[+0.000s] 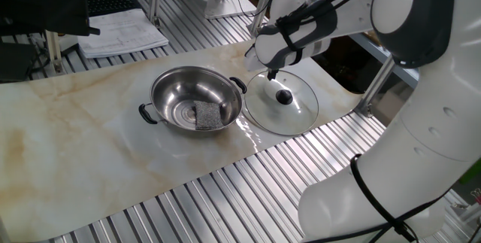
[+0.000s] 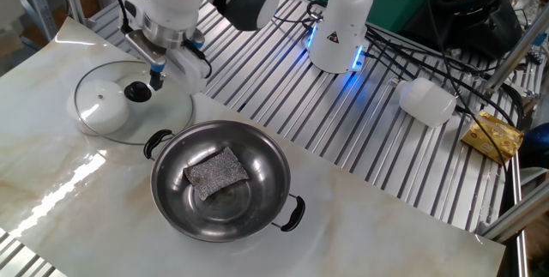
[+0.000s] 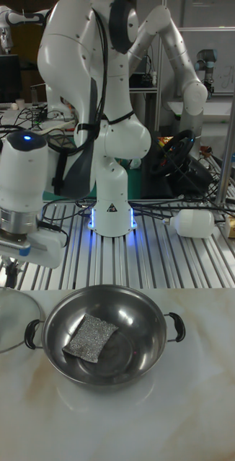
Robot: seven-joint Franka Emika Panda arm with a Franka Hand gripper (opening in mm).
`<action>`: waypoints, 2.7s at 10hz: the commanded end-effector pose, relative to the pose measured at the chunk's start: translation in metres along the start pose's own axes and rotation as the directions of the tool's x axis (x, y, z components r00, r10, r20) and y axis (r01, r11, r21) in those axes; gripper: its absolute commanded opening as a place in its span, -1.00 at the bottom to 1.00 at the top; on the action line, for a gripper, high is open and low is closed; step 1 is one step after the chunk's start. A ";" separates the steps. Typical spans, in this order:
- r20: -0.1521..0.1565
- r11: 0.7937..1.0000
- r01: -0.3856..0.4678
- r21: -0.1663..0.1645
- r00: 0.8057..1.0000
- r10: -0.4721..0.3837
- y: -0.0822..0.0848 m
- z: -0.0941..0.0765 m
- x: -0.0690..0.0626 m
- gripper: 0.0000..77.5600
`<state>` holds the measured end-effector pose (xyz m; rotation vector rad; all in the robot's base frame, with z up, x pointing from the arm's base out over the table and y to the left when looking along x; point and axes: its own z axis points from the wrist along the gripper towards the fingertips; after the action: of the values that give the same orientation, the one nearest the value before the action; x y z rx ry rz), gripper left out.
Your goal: Cover the pot with the lid
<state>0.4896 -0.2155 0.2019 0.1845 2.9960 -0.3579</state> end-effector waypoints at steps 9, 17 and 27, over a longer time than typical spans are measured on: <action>-0.026 0.997 0.071 -0.022 0.997 -0.072 -0.075 0.052 0.003 -1.00; -0.030 0.999 0.031 -0.025 0.999 -0.031 -0.049 0.059 0.023 -1.00; 0.002 0.998 0.052 -0.038 0.999 -0.052 -0.063 0.076 0.021 -1.00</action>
<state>0.4667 -0.2924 0.1390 0.1019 3.0162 -0.2993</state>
